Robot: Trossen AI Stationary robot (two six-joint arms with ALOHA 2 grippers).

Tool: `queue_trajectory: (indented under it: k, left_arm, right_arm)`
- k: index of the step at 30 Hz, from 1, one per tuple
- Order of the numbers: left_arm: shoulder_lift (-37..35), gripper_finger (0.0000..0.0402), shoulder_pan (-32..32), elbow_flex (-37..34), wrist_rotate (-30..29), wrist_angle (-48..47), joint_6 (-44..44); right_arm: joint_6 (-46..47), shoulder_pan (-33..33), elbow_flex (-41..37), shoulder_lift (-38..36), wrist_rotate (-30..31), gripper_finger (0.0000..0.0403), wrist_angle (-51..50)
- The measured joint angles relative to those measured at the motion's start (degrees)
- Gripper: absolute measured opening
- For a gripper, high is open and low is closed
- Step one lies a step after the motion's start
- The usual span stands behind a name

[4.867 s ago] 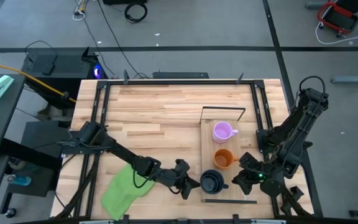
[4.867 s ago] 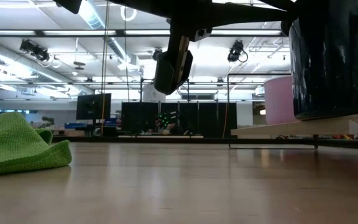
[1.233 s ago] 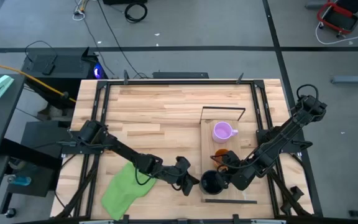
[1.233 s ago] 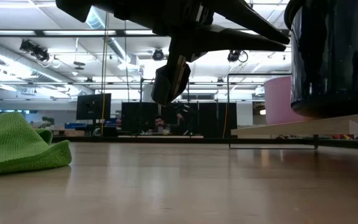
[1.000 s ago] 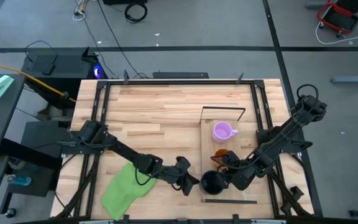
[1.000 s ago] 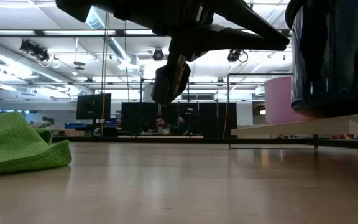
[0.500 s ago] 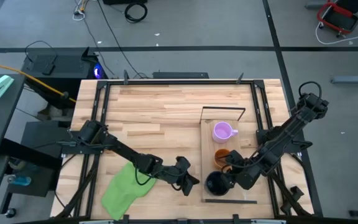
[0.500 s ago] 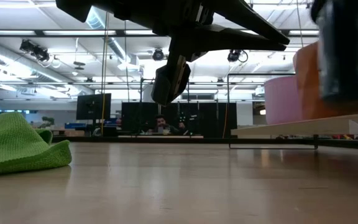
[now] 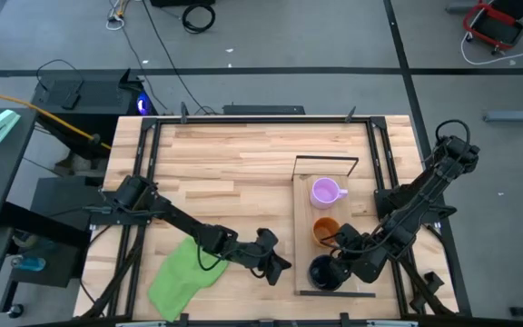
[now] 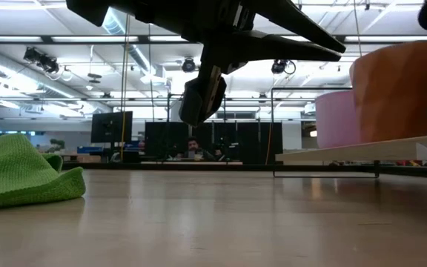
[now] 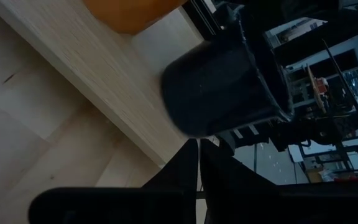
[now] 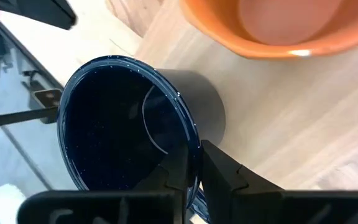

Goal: Stack small to large cups/mugs on shelf
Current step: Put the dark blue mug on the shelf

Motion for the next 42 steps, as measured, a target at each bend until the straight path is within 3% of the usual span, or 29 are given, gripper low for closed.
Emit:
queue_trajectory:
  k: [25, 42]
  left_arm:
    - [0.0, 0.0014, -0.04, 0.0, -0.02, 0.0, -0.42]
    - [0.0, 0.0016, -0.04, 0.0, -0.02, 0.0, -0.37]
  right_arm:
    - [0.32, 0.91, 0.15, -0.04, 0.28, 0.004, -3.17]
    - [0.5, 0.91, 0.0, 0.04, 0.24, 0.0084, -3.36]
